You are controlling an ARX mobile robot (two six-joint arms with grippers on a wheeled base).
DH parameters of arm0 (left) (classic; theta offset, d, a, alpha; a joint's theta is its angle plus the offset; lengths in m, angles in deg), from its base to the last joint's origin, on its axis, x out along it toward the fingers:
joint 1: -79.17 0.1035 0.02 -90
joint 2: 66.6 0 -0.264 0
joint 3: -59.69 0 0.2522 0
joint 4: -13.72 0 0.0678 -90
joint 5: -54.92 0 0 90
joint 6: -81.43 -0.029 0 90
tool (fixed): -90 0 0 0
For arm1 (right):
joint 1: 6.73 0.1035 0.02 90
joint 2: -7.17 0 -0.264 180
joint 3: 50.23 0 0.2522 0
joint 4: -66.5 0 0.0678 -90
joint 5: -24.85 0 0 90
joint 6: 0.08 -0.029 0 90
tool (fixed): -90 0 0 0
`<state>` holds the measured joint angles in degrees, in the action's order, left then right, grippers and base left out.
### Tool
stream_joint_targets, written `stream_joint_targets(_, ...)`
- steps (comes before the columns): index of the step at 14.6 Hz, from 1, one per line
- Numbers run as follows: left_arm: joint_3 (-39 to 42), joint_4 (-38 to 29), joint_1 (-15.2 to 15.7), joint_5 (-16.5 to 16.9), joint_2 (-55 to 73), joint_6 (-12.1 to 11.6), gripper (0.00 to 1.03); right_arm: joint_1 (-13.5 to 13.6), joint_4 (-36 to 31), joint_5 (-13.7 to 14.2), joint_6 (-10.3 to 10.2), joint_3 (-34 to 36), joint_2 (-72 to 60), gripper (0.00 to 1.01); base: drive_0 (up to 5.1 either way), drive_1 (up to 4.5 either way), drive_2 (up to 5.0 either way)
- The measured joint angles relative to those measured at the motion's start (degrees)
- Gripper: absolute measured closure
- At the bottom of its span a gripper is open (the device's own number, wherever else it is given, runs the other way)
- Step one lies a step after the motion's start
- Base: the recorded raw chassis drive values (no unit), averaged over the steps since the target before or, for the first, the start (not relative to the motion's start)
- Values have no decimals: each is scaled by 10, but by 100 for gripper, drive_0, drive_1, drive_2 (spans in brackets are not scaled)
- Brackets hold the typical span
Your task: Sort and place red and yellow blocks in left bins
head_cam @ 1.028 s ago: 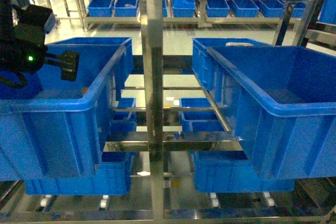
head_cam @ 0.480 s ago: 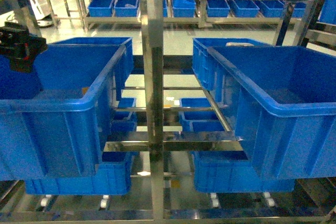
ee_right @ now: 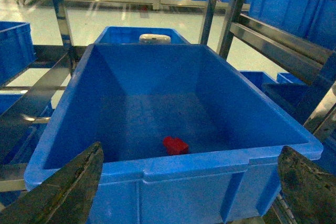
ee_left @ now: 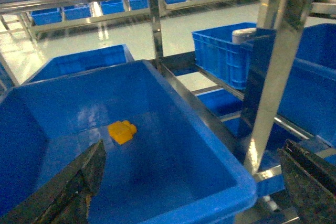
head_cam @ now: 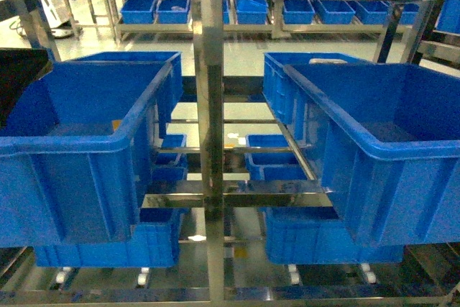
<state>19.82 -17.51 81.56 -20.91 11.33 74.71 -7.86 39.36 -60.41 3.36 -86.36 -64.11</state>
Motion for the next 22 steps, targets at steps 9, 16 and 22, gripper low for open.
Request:
stream_joint_targets(9, 0, 1, 5, -4, 5, 18, 5, 0, 0, 0, 0, 0, 0, 3, 0, 0, 0)
stream_joint_targets(16, 28, -92, -18, -89, 9, 40, 18, 8, -102, -36, -16, 28, -7, 17, 0, 0, 0)
stream_joint_targets(22, 121, -108, -23, -143, -77, 62, 59, 11, -111, -47, -25, 108, 72, 57, 0, 0, 0)
